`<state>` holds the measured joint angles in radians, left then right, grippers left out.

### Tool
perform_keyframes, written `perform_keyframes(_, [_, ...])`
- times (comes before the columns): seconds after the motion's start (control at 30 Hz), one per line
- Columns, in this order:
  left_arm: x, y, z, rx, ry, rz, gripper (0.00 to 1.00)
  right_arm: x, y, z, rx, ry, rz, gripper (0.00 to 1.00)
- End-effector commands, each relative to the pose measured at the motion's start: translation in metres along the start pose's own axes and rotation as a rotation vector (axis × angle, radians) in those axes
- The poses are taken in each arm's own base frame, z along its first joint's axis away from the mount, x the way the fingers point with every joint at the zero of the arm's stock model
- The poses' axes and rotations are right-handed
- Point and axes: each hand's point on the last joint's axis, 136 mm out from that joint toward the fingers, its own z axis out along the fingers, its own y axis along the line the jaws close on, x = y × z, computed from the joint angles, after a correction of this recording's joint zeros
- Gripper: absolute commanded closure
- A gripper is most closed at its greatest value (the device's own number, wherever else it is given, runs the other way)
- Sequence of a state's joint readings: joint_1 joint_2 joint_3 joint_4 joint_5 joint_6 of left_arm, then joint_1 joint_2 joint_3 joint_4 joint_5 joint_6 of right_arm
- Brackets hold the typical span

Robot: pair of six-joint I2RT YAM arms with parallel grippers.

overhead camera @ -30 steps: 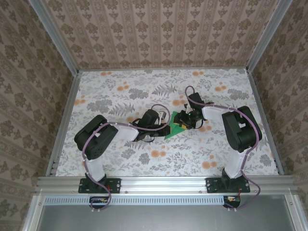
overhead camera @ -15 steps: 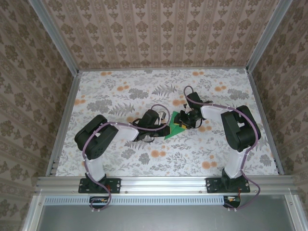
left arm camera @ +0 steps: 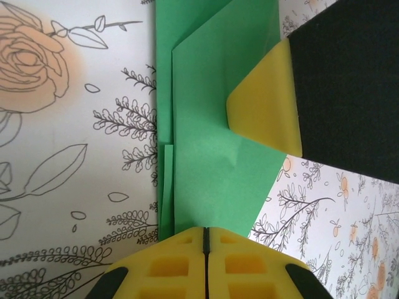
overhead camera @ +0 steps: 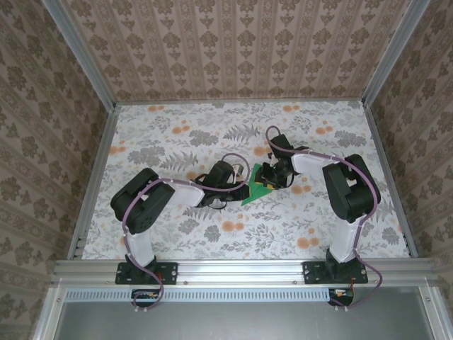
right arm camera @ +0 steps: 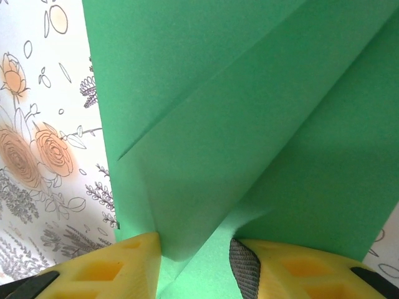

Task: Fold a paper plane with a square sheet of paper (pick it up from the middle)
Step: Fourth fold the wing at the center of the table.

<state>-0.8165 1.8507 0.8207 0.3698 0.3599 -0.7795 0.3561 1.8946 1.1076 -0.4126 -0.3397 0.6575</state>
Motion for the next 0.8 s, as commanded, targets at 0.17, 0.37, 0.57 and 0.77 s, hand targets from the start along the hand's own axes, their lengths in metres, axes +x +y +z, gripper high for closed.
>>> perform_keyframes(0.17, [0.002, 0.014, 0.003, -0.051, 0.017, -0.038, 0.92, 0.032, -0.112, 0.035, 0.459, 0.069, 0.038, 0.57])
perform_keyframes(0.37, [0.004, 0.018, 0.003, -0.065, 0.021, -0.044, 0.92, 0.033, -0.112, 0.038, 0.460, 0.083, 0.039, 0.55])
perform_keyframes(0.57, [0.004, 0.020, 0.002, -0.068, 0.022, -0.048, 0.93, 0.033, -0.113, 0.041, 0.467, 0.088, 0.047, 0.55])
perform_keyframes(0.77, [0.005, 0.022, 0.003, -0.075, 0.027, -0.055, 0.93, 0.033, -0.114, 0.044, 0.471, 0.092, 0.050, 0.54])
